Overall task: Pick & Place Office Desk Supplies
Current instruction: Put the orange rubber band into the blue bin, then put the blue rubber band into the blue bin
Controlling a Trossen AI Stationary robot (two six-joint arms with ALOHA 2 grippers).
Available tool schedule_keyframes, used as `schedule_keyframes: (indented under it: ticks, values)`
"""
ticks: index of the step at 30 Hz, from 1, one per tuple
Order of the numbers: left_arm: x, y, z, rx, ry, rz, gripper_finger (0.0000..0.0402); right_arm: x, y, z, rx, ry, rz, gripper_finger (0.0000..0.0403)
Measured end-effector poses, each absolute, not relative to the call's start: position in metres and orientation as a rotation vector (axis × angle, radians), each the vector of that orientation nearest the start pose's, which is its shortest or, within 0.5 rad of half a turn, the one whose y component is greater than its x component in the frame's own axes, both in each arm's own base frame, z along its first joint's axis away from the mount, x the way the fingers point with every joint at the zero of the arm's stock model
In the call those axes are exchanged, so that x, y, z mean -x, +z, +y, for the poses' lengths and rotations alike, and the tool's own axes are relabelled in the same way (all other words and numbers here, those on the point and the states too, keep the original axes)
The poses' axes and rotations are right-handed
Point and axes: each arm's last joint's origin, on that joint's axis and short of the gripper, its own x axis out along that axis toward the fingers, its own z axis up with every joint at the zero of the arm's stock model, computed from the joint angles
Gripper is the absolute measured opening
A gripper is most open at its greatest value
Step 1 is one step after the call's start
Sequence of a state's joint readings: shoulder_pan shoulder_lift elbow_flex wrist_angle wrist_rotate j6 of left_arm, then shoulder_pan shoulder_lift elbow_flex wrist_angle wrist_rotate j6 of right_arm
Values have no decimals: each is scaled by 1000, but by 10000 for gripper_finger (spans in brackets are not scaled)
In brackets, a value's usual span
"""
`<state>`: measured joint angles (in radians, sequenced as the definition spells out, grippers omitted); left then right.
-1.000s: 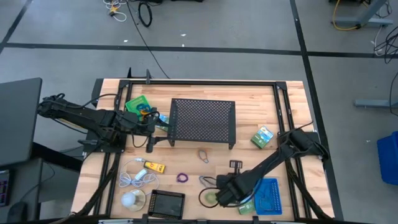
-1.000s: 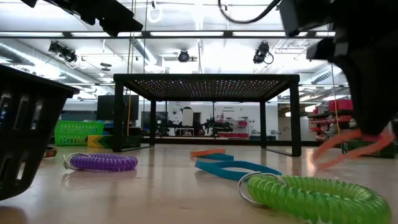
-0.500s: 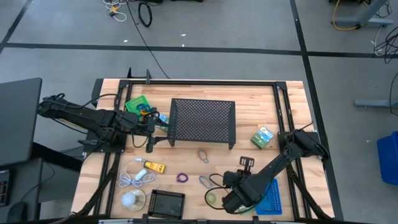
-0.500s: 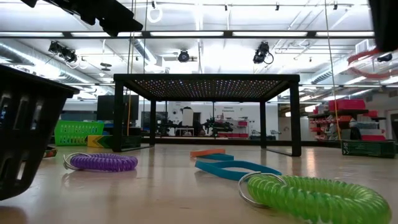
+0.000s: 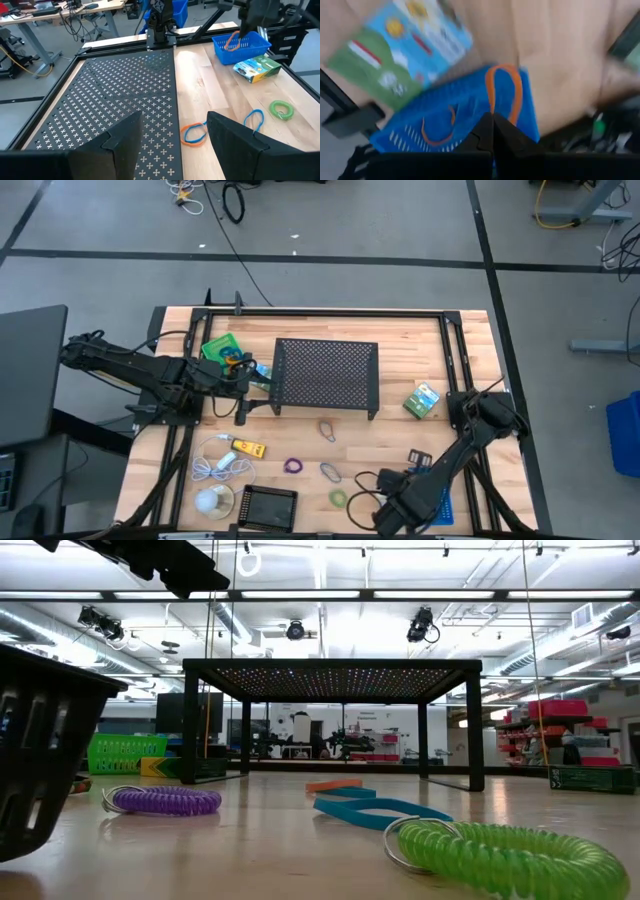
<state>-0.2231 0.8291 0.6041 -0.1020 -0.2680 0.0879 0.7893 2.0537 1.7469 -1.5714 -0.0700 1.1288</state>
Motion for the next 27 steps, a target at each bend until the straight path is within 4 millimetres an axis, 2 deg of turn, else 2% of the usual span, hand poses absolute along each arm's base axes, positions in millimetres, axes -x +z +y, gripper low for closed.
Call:
schedule_keyframes:
  ticks: [6,14,19,27]
  values:
    - [-182,271,-33,-168,30,319,229,-238,215,268,-189,-503,1929,0]
    - [-182,271,-33,-168,30,319,229,-236,205,271,-226,-480,1949,11]
    - [-182,271,-34,-165,24,319,229,-240,205,268,-241,-518,1927,64]
    - [-182,271,-34,-162,1,319,229,-242,205,263,-227,-550,1911,198]
